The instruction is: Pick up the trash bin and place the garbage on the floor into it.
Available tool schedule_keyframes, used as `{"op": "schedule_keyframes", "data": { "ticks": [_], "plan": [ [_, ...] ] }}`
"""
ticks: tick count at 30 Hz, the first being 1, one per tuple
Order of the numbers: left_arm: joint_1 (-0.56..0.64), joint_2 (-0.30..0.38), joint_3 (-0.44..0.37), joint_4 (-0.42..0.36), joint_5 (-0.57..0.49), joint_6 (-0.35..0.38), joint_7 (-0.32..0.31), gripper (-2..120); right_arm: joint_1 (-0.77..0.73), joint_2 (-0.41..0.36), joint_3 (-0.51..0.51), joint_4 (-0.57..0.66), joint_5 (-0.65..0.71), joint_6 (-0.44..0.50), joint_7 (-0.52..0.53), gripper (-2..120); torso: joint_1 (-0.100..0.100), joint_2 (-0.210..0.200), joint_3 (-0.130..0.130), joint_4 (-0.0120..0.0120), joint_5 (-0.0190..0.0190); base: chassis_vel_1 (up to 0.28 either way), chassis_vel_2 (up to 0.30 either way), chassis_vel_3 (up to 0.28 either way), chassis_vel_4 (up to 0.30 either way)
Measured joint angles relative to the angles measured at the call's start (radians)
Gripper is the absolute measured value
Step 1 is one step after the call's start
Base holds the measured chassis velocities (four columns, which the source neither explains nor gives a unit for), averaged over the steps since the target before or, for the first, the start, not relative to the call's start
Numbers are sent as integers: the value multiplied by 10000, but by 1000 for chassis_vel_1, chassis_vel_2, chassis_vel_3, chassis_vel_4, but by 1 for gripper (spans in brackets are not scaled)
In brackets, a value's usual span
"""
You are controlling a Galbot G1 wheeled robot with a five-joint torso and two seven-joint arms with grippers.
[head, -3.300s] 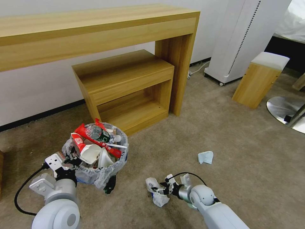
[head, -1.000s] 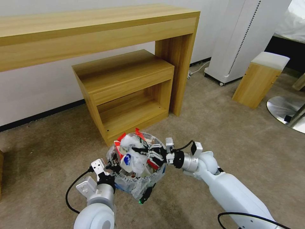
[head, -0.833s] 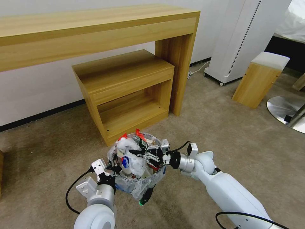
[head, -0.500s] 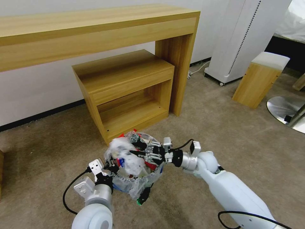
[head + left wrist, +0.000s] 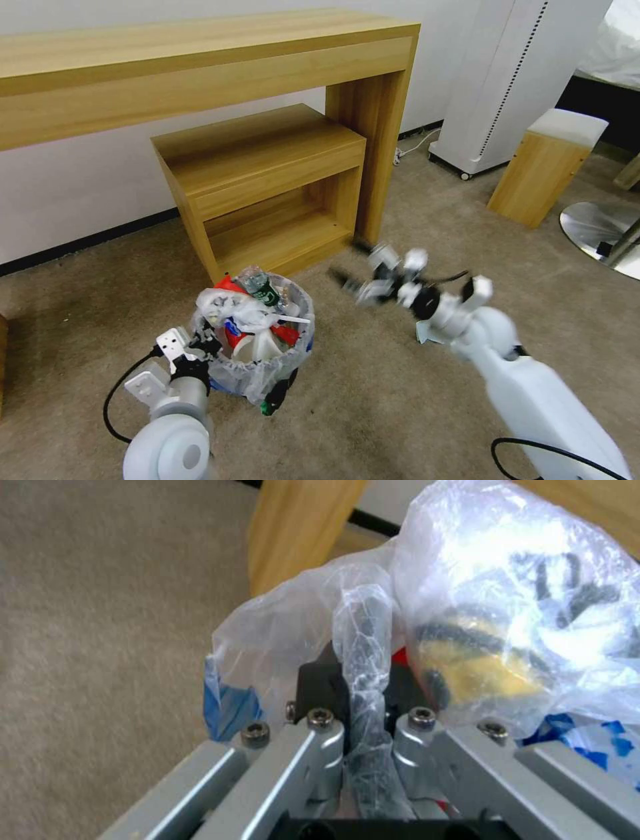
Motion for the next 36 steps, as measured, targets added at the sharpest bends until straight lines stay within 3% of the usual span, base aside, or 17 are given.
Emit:
{"op": "schedule_keyframes", "data": {
  "ticks": [3,4,7,14,23,36],
  "plan": [
    [-106,68,-260,-39,-52,-4,-24,3,-1264,141,1674,577,-1220,581,1821,100,0,0,0,-3,2,0,0,0,0],
    [-106,68,-260,-39,-52,-4,-24,3,-1264,141,1674,577,-1220,581,1821,100,0,0,0,-3,2,0,0,0,0],
    [-69,124,-301,-287,-117,10,-35,3,-2549,466,2928,1072,-1952,673,2776,100,0,0,-1,-4,4,0,0,0,0],
    [72,215,-206,-751,-430,143,-116,3,-3902,1144,4380,1651,-2278,964,2958,100,0,0,-1,-2,3,0,0,0,0],
    [83,446,-240,-1022,-694,204,-115,3,-4376,1649,4705,1749,-2338,1259,2784,100,0,0,0,0,1,0,0,0,0],
    [295,459,-321,-1170,-758,188,-57,3,-4318,1969,4351,1347,-2233,1414,2763,100,-1,0,0,0,2,0,0,0,0]
  ]
}}
